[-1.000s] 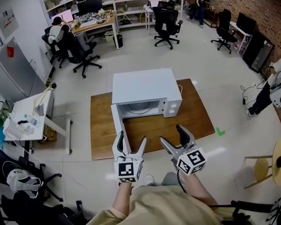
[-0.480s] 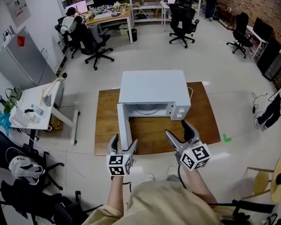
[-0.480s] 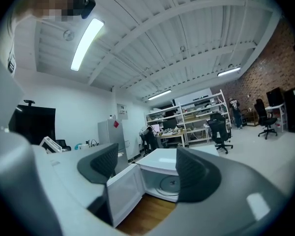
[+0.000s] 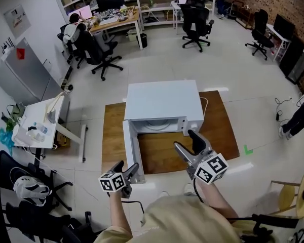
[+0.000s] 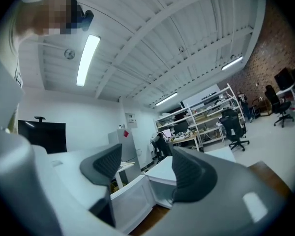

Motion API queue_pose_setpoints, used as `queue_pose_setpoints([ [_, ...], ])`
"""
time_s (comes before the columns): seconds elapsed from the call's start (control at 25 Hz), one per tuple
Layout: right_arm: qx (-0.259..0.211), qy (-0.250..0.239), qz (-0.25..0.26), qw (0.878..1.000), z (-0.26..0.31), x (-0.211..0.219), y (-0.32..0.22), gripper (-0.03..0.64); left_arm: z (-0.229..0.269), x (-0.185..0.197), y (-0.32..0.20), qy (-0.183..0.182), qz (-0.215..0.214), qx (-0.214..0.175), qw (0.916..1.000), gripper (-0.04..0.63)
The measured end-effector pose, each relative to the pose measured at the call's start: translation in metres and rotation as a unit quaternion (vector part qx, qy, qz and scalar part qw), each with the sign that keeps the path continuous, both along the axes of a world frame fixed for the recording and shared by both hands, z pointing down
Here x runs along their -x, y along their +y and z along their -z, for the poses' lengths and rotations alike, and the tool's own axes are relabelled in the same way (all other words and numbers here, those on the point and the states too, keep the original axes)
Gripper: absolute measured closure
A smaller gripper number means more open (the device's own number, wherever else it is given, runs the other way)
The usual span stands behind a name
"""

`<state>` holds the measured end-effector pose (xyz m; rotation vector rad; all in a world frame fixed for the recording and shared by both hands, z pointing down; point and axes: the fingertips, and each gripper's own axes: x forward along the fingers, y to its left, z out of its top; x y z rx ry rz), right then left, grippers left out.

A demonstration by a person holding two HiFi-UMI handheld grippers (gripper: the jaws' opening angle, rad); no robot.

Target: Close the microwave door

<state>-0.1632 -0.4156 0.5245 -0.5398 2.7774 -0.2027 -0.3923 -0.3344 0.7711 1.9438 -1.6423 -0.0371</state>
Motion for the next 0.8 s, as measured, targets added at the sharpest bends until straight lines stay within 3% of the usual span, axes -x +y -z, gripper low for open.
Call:
queue_pose_setpoints([
  [0.16,0.025,-0.020,0.010,0.999,-0.001,-0.016,-0.017,0.307,-0.013,-0.013,-0.010,0.019,-0.014,0.019,0.9995,0.263],
  [0.28,0.033,-0.038,0.012,0.999,-0.001,-0.018,-0.019,0.317,-0.023,-0.007,-0.014,0.026,-0.001,0.033,0.9991,0.348],
  [0.44,0.039,-0.041,0.004,0.998,0.002,-0.021,-0.030,0.319,-0.024,-0.011,-0.028,0.065,0.009,0.044,0.9969,0.327],
  [0.56,0.044,-0.040,-0.001,0.998,-0.001,-0.025,-0.036,0.321,-0.018,-0.027,-0.047,0.089,0.014,0.021,0.9957,0.300],
  [0.68,0.046,-0.036,-0.008,0.998,-0.002,-0.027,-0.037,0.321,-0.019,-0.038,-0.060,0.097,0.032,0.017,0.9946,0.281],
  [0.8,0.047,-0.037,-0.022,0.998,0.001,-0.031,-0.040,0.321,-0.018,-0.044,-0.070,0.094,0.055,0.043,0.9931,0.275],
])
